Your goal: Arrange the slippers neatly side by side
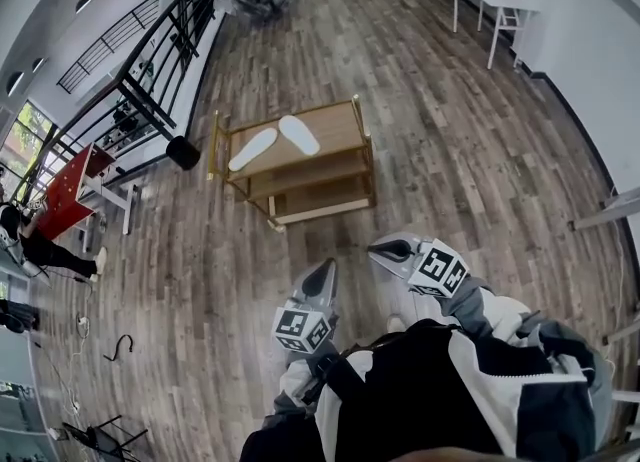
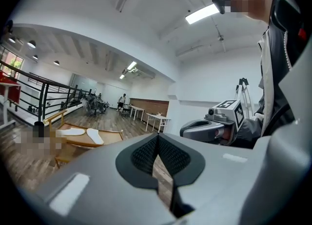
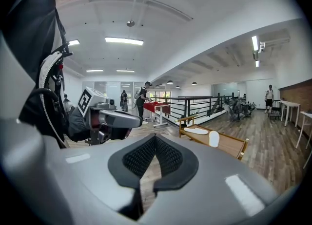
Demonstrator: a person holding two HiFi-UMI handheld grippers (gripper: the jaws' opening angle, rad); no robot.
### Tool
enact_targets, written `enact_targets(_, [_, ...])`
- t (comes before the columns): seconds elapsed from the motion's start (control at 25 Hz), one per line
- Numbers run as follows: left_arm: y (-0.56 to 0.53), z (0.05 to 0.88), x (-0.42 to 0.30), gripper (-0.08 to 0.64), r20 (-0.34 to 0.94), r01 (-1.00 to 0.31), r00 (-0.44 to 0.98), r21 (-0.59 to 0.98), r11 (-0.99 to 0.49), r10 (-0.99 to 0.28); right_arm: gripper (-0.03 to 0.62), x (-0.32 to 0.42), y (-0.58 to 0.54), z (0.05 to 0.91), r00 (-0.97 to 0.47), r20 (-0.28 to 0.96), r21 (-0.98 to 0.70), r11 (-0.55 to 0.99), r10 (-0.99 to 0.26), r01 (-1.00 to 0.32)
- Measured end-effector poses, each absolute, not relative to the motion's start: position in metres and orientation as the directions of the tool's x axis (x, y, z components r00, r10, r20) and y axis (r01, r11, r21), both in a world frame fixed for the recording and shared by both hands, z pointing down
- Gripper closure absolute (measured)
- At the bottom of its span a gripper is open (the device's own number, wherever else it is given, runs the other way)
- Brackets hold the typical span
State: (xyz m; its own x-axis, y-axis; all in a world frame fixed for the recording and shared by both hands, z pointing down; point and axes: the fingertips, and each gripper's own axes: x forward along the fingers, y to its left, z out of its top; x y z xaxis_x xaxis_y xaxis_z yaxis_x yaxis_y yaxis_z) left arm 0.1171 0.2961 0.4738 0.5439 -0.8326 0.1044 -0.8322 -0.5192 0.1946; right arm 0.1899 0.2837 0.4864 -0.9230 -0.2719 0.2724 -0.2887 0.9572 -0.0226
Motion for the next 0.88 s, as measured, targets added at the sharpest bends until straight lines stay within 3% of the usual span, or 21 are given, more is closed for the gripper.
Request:
enact_targets(0.52, [0.247, 0.485, 0.109, 0.546, 0.154, -0.830, 0.550, 0.212, -0.517, -0.821, 0.588, 0.180, 0.237, 0.499, -0.931, 0.248, -0.075, 0.953, -0.267, -0.293])
enact_targets(0.88, [0.159, 0.485, 0.073, 0.546, 0.134, -0.775, 0.627, 0.217, -0.594, -0.768, 0.588, 0.141, 0.158, 0.498, -0.904, 0.260, -0.065, 0.928, -0.340, -0.368])
